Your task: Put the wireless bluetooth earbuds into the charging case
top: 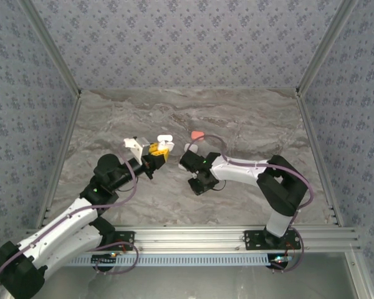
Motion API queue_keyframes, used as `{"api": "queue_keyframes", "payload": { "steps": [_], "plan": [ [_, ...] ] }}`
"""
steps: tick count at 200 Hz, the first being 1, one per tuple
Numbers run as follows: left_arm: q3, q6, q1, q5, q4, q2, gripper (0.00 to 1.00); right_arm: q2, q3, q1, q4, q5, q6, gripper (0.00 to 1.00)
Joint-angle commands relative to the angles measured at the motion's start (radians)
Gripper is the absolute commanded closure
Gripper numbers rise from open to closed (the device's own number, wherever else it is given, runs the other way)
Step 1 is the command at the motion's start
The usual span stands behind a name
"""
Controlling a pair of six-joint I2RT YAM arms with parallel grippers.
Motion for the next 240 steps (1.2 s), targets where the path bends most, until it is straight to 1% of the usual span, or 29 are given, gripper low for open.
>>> {"api": "queue_keyframes", "payload": {
  "steps": [1,55,67,73,96,105,131,168,240],
  "plan": [
    [0.020,-0.004,-0.004,0.011,0.063,0.013,1.00,-0.110,0.012,-0.013,-0.028,0.051,-0.061,0.71],
    [0.035,-0.059,-0.008,0.078,0.188,0.116,1.00,-0.373,0.048,-0.110,0.031,0.041,-0.173,0.70],
    [0.041,-0.068,-0.011,0.092,0.213,0.137,1.00,-0.422,0.066,-0.127,0.042,0.039,-0.193,0.71],
    [0.044,-0.073,-0.012,0.099,0.225,0.148,1.00,-0.444,0.076,-0.135,0.080,0.034,-0.200,0.70],
    [0.058,-0.088,-0.019,0.131,0.253,0.187,1.00,-0.504,0.115,-0.149,0.135,0.026,-0.214,0.70],
    [0.065,-0.092,-0.022,0.139,0.257,0.200,1.00,-0.514,0.164,-0.149,0.148,0.027,-0.217,0.70],
    [0.084,-0.094,-0.035,0.152,0.270,0.233,1.00,-0.531,0.206,-0.142,0.203,0.025,-0.212,0.70],
    [0.099,-0.097,-0.050,0.160,0.286,0.264,1.00,-0.524,0.214,-0.125,0.266,0.008,-0.202,0.70],
    [0.120,-0.096,-0.068,0.161,0.292,0.298,1.00,-0.497,0.192,-0.094,0.295,0.005,-0.190,0.70]
  ]
}}
